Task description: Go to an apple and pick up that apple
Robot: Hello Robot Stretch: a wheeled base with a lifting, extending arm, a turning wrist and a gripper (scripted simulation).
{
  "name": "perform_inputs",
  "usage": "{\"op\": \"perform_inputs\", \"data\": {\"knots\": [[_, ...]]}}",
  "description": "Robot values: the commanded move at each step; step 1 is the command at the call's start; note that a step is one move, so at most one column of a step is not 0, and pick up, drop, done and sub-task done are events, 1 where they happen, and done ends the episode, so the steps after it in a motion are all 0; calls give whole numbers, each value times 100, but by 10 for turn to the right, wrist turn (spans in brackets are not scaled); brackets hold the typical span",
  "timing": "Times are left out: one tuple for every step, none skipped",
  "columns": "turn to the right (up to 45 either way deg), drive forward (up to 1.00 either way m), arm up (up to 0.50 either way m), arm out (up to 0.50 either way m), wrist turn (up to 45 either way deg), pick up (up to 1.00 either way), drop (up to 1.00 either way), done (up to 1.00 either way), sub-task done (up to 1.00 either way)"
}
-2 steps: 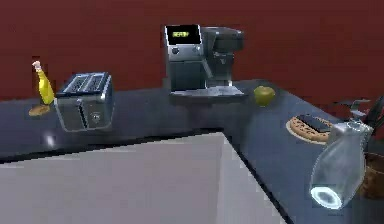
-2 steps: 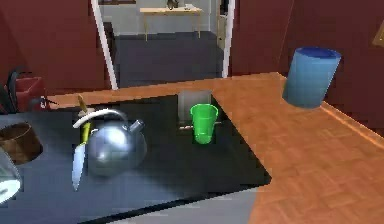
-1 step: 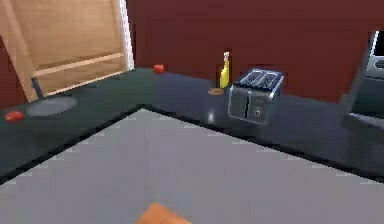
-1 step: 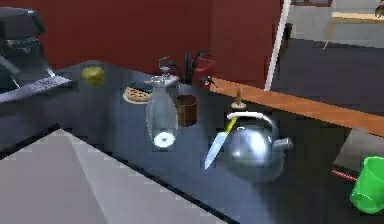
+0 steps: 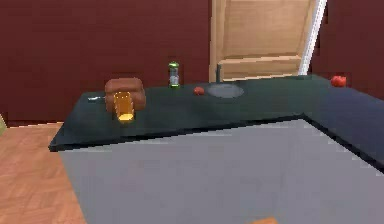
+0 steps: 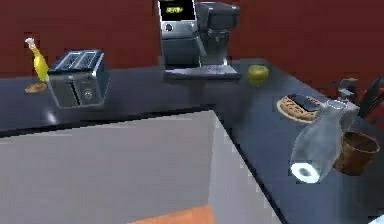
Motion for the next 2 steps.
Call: {"op": "perform_inputs", "data": {"knots": [[-120,0,0,0,0,0,0,0,0],[0,10,0,0,0,0,0,0,0]]}}
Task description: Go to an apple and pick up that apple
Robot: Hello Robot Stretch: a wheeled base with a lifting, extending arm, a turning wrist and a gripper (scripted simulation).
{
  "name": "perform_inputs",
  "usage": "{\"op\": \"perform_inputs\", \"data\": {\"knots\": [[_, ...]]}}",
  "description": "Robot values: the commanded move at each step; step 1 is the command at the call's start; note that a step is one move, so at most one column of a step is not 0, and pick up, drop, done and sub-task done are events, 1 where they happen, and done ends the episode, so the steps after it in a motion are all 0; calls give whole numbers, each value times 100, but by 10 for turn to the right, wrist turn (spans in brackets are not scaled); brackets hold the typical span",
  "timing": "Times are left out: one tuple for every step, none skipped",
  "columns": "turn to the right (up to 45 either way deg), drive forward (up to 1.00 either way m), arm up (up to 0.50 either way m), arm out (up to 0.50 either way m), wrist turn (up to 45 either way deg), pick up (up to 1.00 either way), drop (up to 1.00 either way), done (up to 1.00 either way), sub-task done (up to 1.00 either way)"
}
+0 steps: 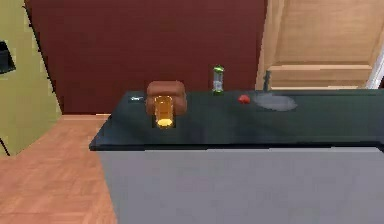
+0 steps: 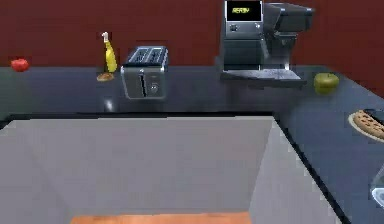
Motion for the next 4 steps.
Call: {"op": "perform_inputs", "data": {"knots": [[450,0,0,0,0,0,0,0,0],[420,0,0,0,0,0,0,0,0],[30,0,0,0,0,0,0,0,0],[0,25,0,0,0,0,0,0,0]]}}
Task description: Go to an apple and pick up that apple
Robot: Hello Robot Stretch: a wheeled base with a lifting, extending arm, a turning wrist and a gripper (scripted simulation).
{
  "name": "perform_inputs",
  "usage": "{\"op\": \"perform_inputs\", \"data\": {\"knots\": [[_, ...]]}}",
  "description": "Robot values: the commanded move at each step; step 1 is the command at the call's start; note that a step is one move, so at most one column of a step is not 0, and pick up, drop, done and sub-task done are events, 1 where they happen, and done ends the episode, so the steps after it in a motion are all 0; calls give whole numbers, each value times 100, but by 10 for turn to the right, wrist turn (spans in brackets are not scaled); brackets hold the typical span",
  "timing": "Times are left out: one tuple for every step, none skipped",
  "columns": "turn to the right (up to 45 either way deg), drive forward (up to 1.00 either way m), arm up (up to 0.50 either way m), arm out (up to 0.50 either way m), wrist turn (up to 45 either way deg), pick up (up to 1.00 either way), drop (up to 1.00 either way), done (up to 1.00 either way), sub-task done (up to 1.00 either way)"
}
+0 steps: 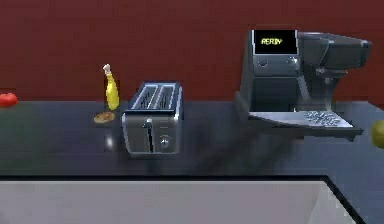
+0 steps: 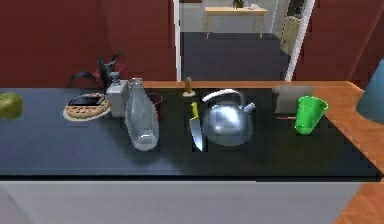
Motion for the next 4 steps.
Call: {"op": "perform_inputs", "data": {"knots": [[-390,0,0,0,0,0,0,0,0],[-450,0,0,0,0,0,0,0,0],[-450,0,0,0,0,0,0,0,0],[-450,0,0,0,0,0,0,0,0]]}}
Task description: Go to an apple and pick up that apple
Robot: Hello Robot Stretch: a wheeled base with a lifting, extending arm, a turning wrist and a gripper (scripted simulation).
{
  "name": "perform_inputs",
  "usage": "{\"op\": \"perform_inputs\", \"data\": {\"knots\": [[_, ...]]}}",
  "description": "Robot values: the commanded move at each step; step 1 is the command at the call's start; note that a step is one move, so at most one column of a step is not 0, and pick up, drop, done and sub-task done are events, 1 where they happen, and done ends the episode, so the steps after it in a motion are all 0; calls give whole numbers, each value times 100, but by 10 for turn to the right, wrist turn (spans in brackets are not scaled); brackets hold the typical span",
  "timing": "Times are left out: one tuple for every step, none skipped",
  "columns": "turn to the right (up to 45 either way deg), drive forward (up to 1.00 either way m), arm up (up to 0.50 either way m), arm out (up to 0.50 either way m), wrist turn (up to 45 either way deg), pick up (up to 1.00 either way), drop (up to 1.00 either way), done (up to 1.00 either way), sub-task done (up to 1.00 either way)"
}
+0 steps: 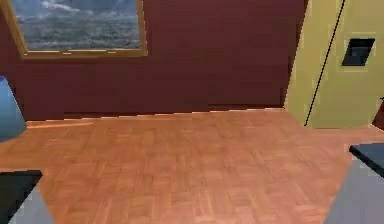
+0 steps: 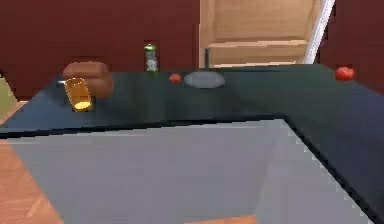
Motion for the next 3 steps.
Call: {"op": "perform_inputs", "data": {"knots": [[-210,0,0,0,0,0,0,0,0],[0,75,0,0,0,0,0,0,0],[-270,0,0,0,0,0,0,0,0]]}}
